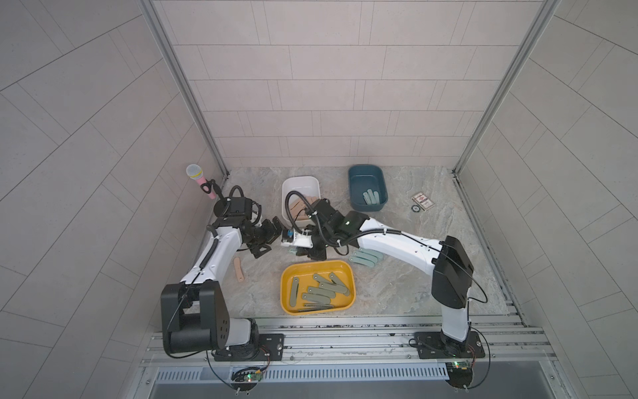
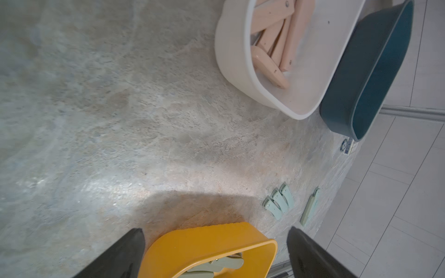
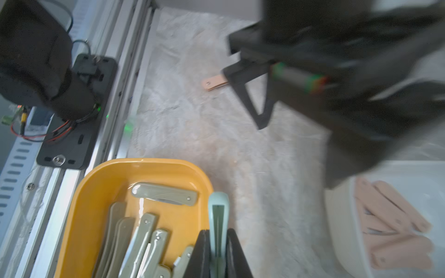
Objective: Place the fruit knives into the storage box by color
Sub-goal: Pick up the fruit knife from the storage box, then place the fruit knife in the storage box.
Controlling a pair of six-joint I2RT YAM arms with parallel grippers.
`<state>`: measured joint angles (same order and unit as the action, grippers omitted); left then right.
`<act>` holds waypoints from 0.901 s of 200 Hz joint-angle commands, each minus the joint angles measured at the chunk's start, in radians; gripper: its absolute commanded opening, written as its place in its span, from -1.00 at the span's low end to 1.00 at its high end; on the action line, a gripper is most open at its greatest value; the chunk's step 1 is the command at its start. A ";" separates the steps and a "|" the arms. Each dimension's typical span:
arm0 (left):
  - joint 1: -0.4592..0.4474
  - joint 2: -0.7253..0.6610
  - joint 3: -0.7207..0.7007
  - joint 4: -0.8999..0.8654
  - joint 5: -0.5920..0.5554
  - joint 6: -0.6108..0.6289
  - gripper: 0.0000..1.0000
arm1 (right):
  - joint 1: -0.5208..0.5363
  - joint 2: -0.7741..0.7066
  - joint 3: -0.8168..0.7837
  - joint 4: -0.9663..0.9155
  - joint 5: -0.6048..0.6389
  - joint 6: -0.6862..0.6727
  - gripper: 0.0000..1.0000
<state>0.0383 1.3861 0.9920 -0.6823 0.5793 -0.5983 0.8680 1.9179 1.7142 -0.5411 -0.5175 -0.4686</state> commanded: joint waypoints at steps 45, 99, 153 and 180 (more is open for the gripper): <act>-0.124 0.198 0.211 0.039 -0.067 0.001 1.00 | -0.410 0.169 0.201 0.060 0.065 0.412 -1.00; -0.180 0.293 0.287 0.025 -0.091 0.039 1.00 | -0.618 0.554 0.735 -0.240 0.153 0.788 -1.00; -0.184 0.312 0.298 0.009 -0.095 0.062 1.00 | -0.633 0.620 0.711 -0.183 0.231 0.823 -0.94; -0.187 0.314 0.297 0.003 -0.104 0.081 1.00 | -0.638 0.615 0.715 -0.203 0.213 0.807 -0.64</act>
<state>-0.1432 1.6890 1.2587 -0.6514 0.4927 -0.5510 0.2253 2.5389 2.4100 -0.7094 -0.3119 0.3222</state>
